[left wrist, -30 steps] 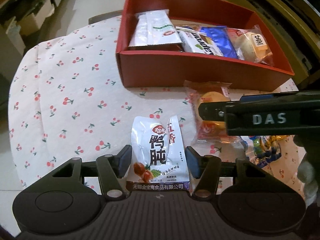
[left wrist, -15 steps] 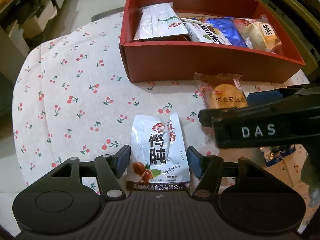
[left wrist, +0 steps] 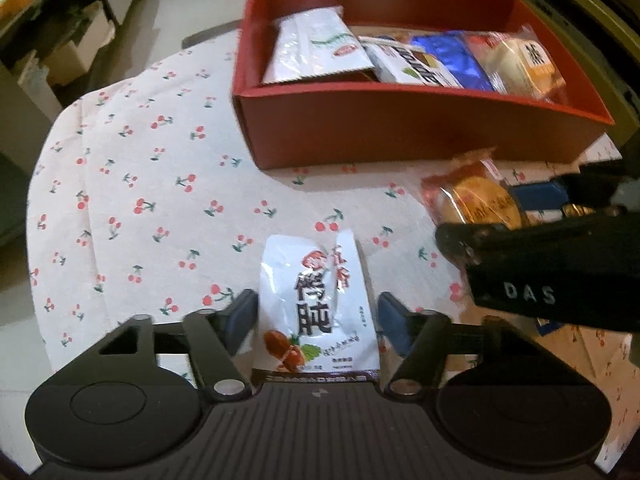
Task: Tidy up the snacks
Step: 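Grasp the round pastry pack with the right gripper while the left gripper holds the pouch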
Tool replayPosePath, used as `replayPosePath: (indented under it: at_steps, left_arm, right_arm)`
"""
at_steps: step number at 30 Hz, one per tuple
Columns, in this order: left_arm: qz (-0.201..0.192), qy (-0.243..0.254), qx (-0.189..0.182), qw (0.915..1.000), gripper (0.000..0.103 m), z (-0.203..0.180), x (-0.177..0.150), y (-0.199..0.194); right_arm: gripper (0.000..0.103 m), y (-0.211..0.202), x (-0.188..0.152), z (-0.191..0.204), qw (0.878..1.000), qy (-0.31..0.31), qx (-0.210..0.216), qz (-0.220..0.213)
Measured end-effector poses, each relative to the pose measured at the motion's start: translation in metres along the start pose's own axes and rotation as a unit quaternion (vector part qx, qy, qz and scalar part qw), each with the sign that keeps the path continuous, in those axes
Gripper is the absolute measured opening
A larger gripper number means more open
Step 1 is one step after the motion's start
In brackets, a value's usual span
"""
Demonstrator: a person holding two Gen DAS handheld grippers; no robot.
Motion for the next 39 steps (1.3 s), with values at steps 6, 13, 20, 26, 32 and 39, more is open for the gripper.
replayPosePath:
  at_steps: [6,13,20,26,32,39]
  left_arm:
    - [-0.004,-0.007,-0.003,1.0,0.063,0.004,0.001,-0.002]
    - [-0.024,-0.016,-0.009,0.9995,0.063,0.009,0.004,-0.01]
    - [-0.044,-0.024,-0.011,0.9987,0.063,0.008,0.011,-0.019]
    - [-0.054,-0.028,-0.013,0.9981,0.063,0.007,0.015,-0.025]
    - [-0.061,-0.03,-0.015,0.9976,0.063,0.009,0.018,-0.028]
    - [-0.07,-0.029,-0.022,0.9969,0.063,0.006,0.022,-0.034]
  right_arm:
    - [0.069,-0.007,-0.002,-0.004,1.0,0.0,-0.003,-0.01]
    - [0.069,-0.024,-0.001,-0.009,0.999,0.006,0.004,-0.031]
    - [0.069,-0.033,0.001,-0.012,0.999,0.013,0.009,-0.043]
    - [0.069,-0.043,0.002,-0.02,0.998,0.025,0.019,-0.053]
    - [0.069,-0.045,0.002,-0.021,0.998,0.025,0.017,-0.057]
    - [0.069,-0.06,0.003,-0.03,0.996,0.036,0.019,-0.077]
Point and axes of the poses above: each gripper's, at about its wrist camera, not at the fingertips, and y roughly the way its jaws point, z to its left, x to its top, the point moved 3 cm from there along y, roughly the way its jaws point, and after that the axes turned 12 degrees about -x, right-handed, at the moved point
